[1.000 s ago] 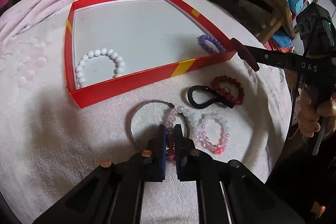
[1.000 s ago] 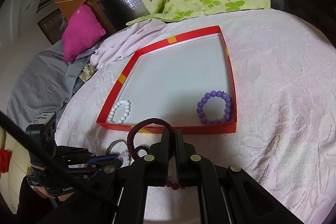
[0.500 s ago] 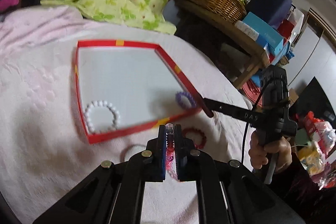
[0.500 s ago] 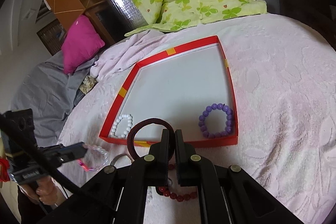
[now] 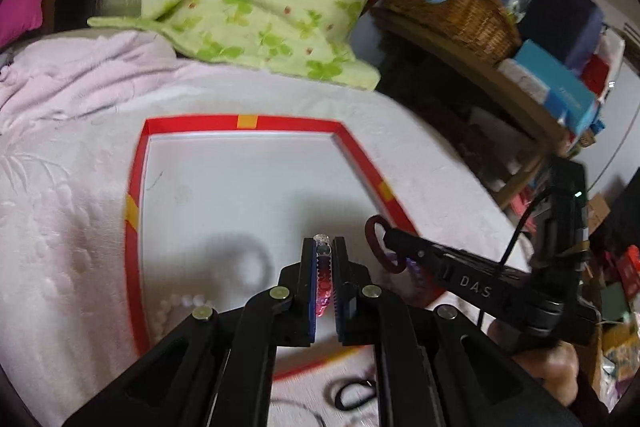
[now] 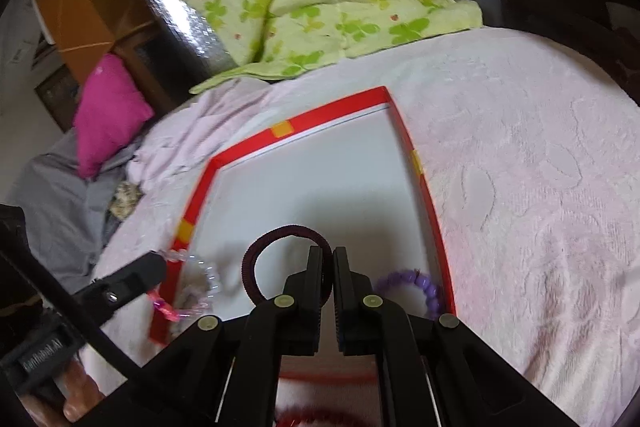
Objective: Organize jewelry
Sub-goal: 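Carry both bracelets into the red box and open both tools to release them, then grasp the red bead bracelet with the right tool, then lift the red bead bracelet with the right tool while the left tool grasps the silver bangle, then carry both into the red box and open both tools to release them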
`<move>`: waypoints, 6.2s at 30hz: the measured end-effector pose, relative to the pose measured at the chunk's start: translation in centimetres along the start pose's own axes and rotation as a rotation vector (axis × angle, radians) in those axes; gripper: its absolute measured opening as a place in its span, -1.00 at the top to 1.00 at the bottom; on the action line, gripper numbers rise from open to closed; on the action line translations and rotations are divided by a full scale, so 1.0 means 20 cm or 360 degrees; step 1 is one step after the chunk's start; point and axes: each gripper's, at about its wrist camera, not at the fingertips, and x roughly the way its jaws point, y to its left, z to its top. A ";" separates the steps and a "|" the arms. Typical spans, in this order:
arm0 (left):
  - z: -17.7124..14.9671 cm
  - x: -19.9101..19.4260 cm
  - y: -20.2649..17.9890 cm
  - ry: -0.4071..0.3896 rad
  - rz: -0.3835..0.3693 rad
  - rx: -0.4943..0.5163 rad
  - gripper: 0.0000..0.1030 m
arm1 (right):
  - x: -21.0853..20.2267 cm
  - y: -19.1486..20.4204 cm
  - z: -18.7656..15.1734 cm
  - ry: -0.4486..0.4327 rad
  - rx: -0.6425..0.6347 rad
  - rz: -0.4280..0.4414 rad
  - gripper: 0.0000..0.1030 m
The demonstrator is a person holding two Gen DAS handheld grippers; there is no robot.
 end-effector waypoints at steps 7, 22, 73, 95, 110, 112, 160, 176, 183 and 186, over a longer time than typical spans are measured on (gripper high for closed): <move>-0.03 0.09 0.03 0.0089 0.0123 0.0037 0.78 | 0.16 -0.06 0.05 0.0091 0.0087 -0.0019 0.82; -0.17 -0.19 0.02 0.0002 0.0402 0.0171 -0.14 | -0.18 -0.08 0.02 -0.0078 0.0034 0.0089 0.17; -0.61 -0.36 -0.02 0.0157 0.0356 0.0321 -0.20 | -0.42 -0.12 -0.47 0.0219 -0.0405 0.0191 0.80; -0.60 -0.28 0.01 0.0291 0.0290 0.0168 -0.43 | -0.29 -0.25 -0.48 0.0402 -0.0042 0.0124 0.80; -0.56 -0.15 0.02 0.0316 0.0316 0.0199 -0.46 | -0.26 -0.22 -0.48 0.0409 -0.0042 0.0111 0.80; -0.56 -0.14 0.01 0.0308 0.0319 0.0221 -0.45 | -0.26 -0.21 -0.48 0.0409 -0.0043 0.0113 0.80; -0.20 -0.33 0.00 -0.0067 0.0232 0.0143 -0.22 | -0.38 -0.06 -0.02 -0.0198 0.0051 0.0465 0.80; 0.11 0.09 0.12 0.0077 0.0280 0.0161 -0.22 | 0.06 -0.15 0.34 -0.0191 0.0181 0.0249 0.80; 0.10 0.18 0.15 0.0144 0.0313 0.0129 -0.22 | 0.18 -0.15 0.37 -0.0164 0.0255 0.0206 0.80; 0.09 0.20 0.15 0.0166 0.0345 0.0136 -0.23 | 0.21 -0.13 0.37 -0.0155 0.0273 0.0221 0.77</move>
